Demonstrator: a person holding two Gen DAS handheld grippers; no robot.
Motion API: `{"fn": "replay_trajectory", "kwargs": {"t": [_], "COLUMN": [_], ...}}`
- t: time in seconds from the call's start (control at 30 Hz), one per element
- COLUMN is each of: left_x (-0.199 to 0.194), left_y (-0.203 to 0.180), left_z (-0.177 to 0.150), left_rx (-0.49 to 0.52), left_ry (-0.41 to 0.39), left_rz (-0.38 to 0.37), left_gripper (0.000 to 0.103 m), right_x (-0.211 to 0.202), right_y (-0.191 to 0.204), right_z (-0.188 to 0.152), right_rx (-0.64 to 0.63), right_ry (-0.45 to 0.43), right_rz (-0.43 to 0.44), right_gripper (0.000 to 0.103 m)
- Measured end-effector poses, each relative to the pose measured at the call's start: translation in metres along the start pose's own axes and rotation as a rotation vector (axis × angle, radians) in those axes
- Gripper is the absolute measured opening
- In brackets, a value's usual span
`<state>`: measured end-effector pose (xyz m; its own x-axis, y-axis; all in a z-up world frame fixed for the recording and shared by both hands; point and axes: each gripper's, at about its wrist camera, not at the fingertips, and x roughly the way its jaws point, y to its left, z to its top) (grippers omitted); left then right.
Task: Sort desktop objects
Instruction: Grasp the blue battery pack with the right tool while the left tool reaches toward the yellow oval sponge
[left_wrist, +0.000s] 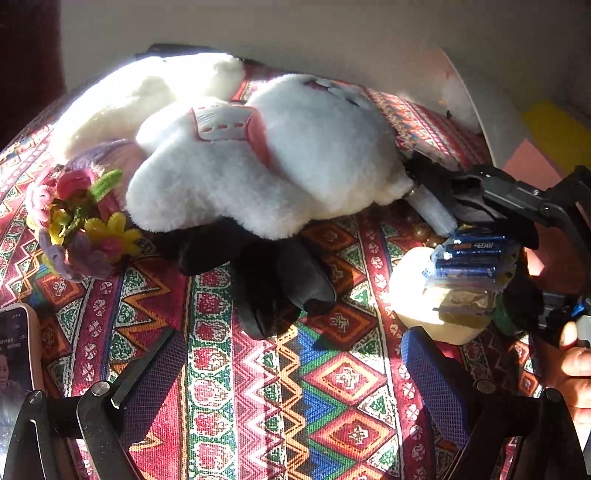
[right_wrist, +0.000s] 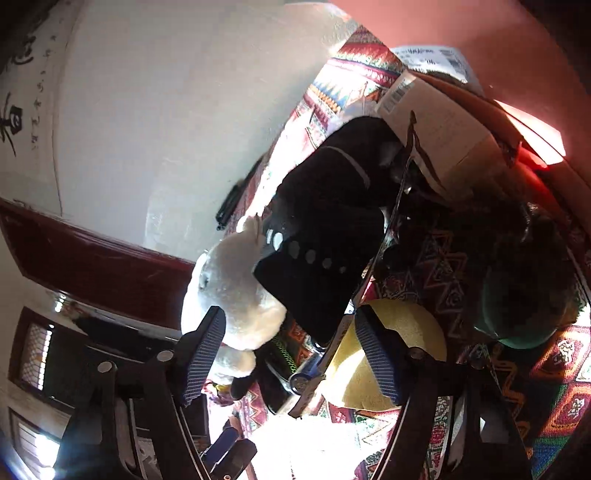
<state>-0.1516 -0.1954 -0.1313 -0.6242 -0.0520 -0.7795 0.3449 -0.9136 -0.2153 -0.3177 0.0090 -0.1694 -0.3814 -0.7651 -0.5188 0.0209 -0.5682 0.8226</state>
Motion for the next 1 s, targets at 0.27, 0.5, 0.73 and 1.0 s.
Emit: {"fn": "replay_trajectory", "kwargs": {"t": [0.27, 0.5, 0.73, 1.0], "left_x": [0.006, 0.036, 0.083, 0.093], "left_y": [-0.011, -0.058, -0.11, -0.144], "left_z": [-0.001, -0.01, -0.005, -0.004], "left_rx": [0.049, 0.178, 0.253, 0.335], "left_ry": [0.011, 0.061, 0.092, 0.029], "left_rz": [0.002, -0.067, -0.142, -0.079], "left_gripper": [0.097, 0.097, 0.103, 0.098], "right_x": [0.008, -0.029, -0.049, -0.059], "right_y": [-0.001, 0.045, 0.052, 0.034], "right_z": [0.0, 0.014, 0.033, 0.06], "right_rx": [-0.019, -0.104, -0.161, -0.074], "right_ry": [0.012, -0.019, -0.056, -0.075], "right_rz": [-0.044, 0.174, 0.237, 0.273], "right_gripper": [0.02, 0.017, 0.015, 0.015]}}
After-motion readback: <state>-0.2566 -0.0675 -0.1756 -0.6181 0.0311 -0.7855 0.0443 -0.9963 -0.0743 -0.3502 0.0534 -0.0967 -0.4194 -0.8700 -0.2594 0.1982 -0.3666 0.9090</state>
